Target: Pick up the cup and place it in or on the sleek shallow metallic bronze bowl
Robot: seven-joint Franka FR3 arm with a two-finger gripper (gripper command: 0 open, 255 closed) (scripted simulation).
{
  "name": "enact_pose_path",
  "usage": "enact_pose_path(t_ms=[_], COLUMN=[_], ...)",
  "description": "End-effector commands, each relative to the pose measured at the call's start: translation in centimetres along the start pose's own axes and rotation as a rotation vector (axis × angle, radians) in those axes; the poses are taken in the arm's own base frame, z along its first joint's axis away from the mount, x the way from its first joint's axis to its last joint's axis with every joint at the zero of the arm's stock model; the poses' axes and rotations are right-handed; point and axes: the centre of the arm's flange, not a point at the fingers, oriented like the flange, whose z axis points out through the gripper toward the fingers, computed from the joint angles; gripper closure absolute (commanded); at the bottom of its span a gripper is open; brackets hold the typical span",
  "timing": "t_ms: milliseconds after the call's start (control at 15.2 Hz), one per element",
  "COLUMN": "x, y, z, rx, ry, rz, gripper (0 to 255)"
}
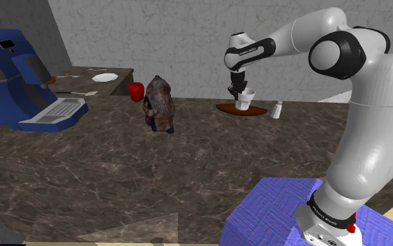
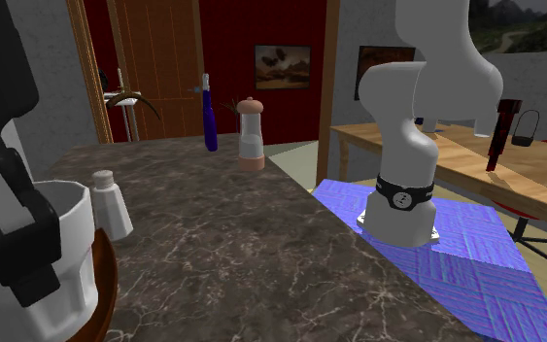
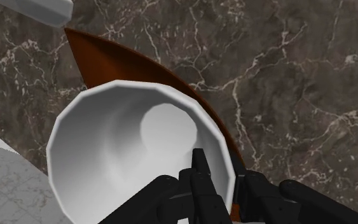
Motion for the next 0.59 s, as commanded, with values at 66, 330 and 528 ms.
enact_pose_path(t_ms=[66,330,528], x=[-0.01,-0.02,-0.02], y=[0.02,0.03,0.03], z=[0.02,0.01,0.01], rx=[0.000,0.000,0.000], ry=[0.001,0.001,0.001], rz=[0.000,0.000,0.000], gripper=[255,0,0])
